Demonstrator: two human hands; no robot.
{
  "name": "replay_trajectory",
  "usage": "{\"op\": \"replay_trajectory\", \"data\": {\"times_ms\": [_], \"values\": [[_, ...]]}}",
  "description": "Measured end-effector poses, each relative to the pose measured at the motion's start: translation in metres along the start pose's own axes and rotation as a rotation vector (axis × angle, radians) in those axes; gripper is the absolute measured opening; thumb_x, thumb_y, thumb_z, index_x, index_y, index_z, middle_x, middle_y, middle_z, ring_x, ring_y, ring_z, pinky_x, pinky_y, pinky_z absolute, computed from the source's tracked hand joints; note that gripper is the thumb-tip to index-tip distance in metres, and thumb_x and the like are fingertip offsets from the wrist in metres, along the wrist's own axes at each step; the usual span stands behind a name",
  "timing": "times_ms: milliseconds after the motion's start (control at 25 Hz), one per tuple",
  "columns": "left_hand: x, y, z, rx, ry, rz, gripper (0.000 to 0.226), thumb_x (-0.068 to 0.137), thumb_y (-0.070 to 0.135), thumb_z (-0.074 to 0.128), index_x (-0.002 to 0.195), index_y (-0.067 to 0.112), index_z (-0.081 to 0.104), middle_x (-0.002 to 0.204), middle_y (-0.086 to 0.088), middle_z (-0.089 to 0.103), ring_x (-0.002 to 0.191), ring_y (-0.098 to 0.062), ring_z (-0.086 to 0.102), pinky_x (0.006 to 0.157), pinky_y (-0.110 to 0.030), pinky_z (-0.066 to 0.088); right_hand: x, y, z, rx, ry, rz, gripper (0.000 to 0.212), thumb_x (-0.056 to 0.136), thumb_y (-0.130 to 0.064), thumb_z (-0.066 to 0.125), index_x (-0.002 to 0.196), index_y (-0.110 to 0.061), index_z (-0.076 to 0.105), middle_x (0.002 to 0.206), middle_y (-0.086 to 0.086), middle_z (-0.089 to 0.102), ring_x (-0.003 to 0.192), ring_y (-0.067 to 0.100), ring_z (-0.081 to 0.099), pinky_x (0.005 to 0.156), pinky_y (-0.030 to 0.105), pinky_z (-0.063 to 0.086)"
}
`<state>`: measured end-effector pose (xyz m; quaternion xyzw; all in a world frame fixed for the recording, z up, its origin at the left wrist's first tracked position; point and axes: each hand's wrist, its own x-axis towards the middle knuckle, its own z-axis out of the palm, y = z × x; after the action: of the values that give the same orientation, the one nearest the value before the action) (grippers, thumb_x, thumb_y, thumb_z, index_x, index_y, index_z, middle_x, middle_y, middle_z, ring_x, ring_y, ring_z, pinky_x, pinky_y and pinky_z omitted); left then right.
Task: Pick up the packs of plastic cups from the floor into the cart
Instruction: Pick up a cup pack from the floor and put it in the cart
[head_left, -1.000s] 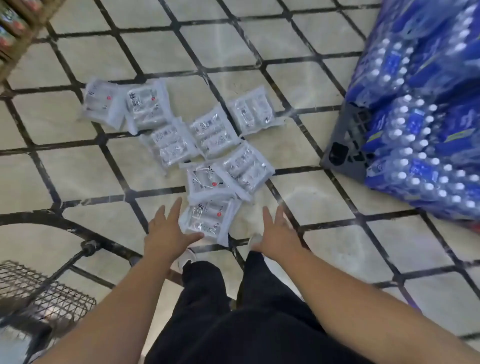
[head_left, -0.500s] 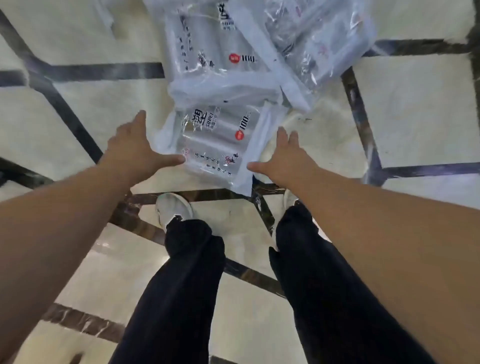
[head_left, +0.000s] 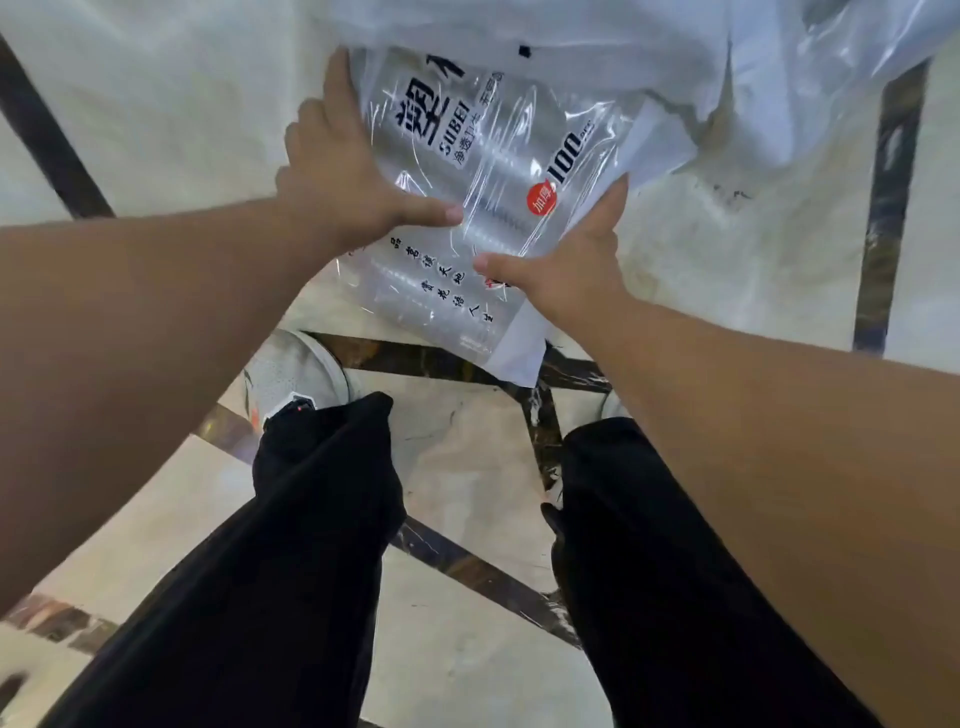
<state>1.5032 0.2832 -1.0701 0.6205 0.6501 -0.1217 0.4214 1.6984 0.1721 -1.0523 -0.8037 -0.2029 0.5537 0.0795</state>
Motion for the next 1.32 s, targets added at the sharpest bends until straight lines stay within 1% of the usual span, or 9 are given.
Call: {"op": "replay_trajectory", "data": {"times_ms": [200, 440, 680, 760, 880, 1040, 1120, 1200, 1320], "values": [[-0.083, 0.003, -0.021, -0.099, -0.112, -0.079, 0.16, 0.031, 0.08, 0.087, 0.159, 0.039, 0.001, 0.159, -0.009, 0.028, 0.142, -0.036, 0.034, 0.114, -0.055, 0.035, -0.062, 0.0, -0.026, -0.058, -0.2, 0.067, 0.155, 0.062, -0.044, 0.097, 0.156, -0.032, -0.027, 0.167, 0.011, 0.013, 0.148, 0.032, 0.029, 0.109, 0.037, 0.031], [-0.263, 0.065, -0.121, -0.133, -0.069, -0.246, 0.16, 0.033, 0.077, 0.088, 0.16, 0.024, 0.005, 0.162, -0.009, 0.026, 0.148, -0.032, 0.028, 0.119, -0.051, 0.03, -0.236, -0.049, -0.102, -0.105, -0.262, 0.003, 0.157, 0.055, -0.047, 0.099, 0.158, -0.038, -0.019, 0.168, 0.002, 0.013, 0.152, 0.025, 0.023, 0.113, 0.037, 0.03], [-0.399, 0.173, -0.284, -0.249, 0.186, -0.145, 0.161, 0.031, 0.082, 0.087, 0.16, 0.034, 0.003, 0.161, -0.003, 0.031, 0.144, -0.029, 0.037, 0.117, -0.054, 0.034, -0.416, -0.192, -0.223, -0.249, -0.172, -0.267, 0.15, 0.064, -0.042, 0.095, 0.155, -0.043, -0.025, 0.164, 0.011, 0.017, 0.136, 0.032, 0.047, 0.098, 0.038, 0.046], [-0.445, 0.203, -0.335, -0.31, 0.283, -0.107, 0.164, 0.03, 0.085, 0.085, 0.16, 0.039, -0.004, 0.164, -0.002, 0.027, 0.148, -0.027, 0.033, 0.119, -0.053, 0.033, -0.47, -0.239, -0.26, -0.314, -0.153, -0.384, 0.15, 0.067, -0.042, 0.094, 0.154, -0.041, -0.028, 0.167, 0.011, 0.01, 0.135, 0.032, 0.05, 0.093, 0.035, 0.046], [-0.515, 0.227, -0.391, -0.397, 0.434, -0.05, 0.165, 0.03, 0.084, 0.086, 0.157, 0.049, -0.014, 0.166, -0.001, 0.024, 0.151, -0.027, 0.027, 0.119, -0.054, 0.032, -0.537, -0.291, -0.291, -0.381, -0.136, -0.553, 0.152, 0.064, -0.04, 0.096, 0.154, -0.042, -0.027, 0.167, 0.014, 0.011, 0.141, 0.032, 0.044, 0.099, 0.037, 0.046], [-0.62, 0.232, -0.444, -0.435, 0.612, 0.002, 0.154, 0.05, 0.054, 0.097, 0.148, 0.061, -0.02, 0.163, -0.009, 0.027, 0.148, -0.03, 0.03, 0.119, -0.047, 0.029, -0.625, -0.332, -0.285, -0.454, -0.153, -0.735, 0.153, 0.062, -0.039, 0.097, 0.156, -0.042, -0.023, 0.168, 0.013, 0.012, 0.143, 0.033, 0.04, 0.096, 0.038, 0.048], [-0.657, 0.214, -0.457, -0.44, 0.657, -0.069, 0.152, 0.052, 0.06, 0.094, 0.149, 0.058, -0.023, 0.167, -0.01, 0.016, 0.152, -0.031, 0.021, 0.122, -0.05, 0.024, -0.657, -0.343, -0.267, -0.476, -0.161, -0.821, 0.152, 0.06, -0.037, 0.098, 0.158, -0.039, -0.018, 0.167, 0.011, 0.018, 0.134, 0.03, 0.047, 0.089, 0.037, 0.053], [-0.683, 0.189, -0.459, -0.452, 0.655, -0.174, 0.15, 0.055, 0.067, 0.089, 0.154, 0.044, -0.021, 0.168, -0.008, 0.009, 0.152, -0.032, 0.018, 0.122, -0.052, 0.023, -0.686, -0.353, -0.245, -0.51, -0.175, -0.862, 0.153, 0.059, -0.037, 0.098, 0.159, -0.037, -0.018, 0.166, 0.014, 0.022, 0.137, 0.032, 0.046, 0.089, 0.037, 0.049], [-0.727, 0.148, -0.465, -0.494, 0.697, -0.234, 0.15, 0.056, 0.069, 0.087, 0.155, 0.037, -0.022, 0.167, -0.009, 0.01, 0.151, -0.033, 0.021, 0.122, -0.05, 0.025, -0.727, -0.361, -0.201, -0.58, -0.201, -0.906, 0.157, 0.056, -0.04, 0.1, 0.157, -0.037, -0.02, 0.164, 0.015, 0.027, 0.141, 0.035, 0.043, 0.089, 0.037, 0.049]]}}
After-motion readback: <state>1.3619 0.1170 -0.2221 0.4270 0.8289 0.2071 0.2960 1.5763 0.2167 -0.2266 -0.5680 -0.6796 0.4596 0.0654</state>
